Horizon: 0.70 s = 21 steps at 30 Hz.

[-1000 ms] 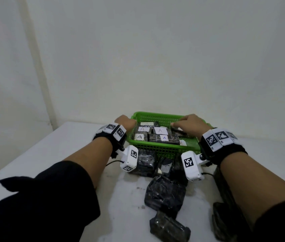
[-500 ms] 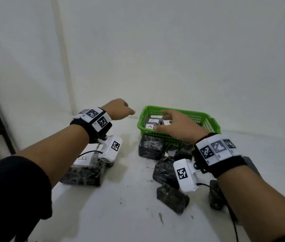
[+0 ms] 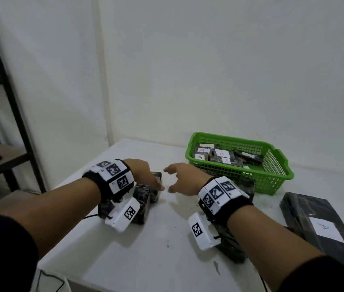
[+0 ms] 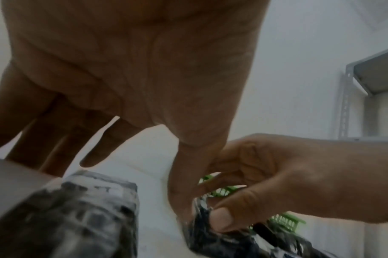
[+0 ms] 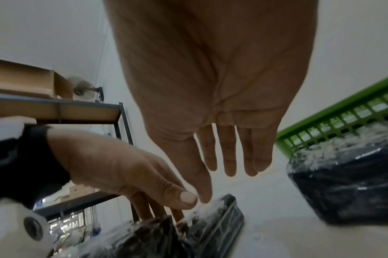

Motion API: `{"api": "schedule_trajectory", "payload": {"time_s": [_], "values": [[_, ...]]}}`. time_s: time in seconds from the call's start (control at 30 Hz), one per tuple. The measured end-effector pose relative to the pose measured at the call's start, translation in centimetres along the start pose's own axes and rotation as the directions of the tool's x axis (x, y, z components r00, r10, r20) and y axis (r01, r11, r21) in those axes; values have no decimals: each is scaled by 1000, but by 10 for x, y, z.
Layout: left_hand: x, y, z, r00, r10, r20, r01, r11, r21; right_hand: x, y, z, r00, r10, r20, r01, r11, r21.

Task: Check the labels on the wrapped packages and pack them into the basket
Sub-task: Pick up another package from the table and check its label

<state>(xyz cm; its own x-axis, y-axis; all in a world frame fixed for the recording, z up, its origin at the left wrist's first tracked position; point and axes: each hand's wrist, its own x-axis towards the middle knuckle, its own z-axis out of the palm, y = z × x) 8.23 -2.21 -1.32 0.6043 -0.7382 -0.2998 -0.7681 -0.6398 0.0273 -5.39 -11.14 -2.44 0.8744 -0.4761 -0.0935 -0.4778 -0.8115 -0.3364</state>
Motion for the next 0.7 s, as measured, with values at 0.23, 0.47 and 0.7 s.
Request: {"api": "schedule_trajectory", "payload": {"time_s": [0.23, 0.47, 0.7], "values": [[17, 14, 25, 996, 89, 19, -91, 985, 148, 27, -2, 26, 997, 20, 68, -17, 999, -52], [17, 0, 3, 989, 97, -114, -125, 956, -264, 27, 28, 27, 984, 65, -168, -11, 952, 305], [-6, -6, -15, 894, 404, -193, -418, 600, -682, -11, 62, -8, 950, 50, -309, 183, 713, 677]]}}
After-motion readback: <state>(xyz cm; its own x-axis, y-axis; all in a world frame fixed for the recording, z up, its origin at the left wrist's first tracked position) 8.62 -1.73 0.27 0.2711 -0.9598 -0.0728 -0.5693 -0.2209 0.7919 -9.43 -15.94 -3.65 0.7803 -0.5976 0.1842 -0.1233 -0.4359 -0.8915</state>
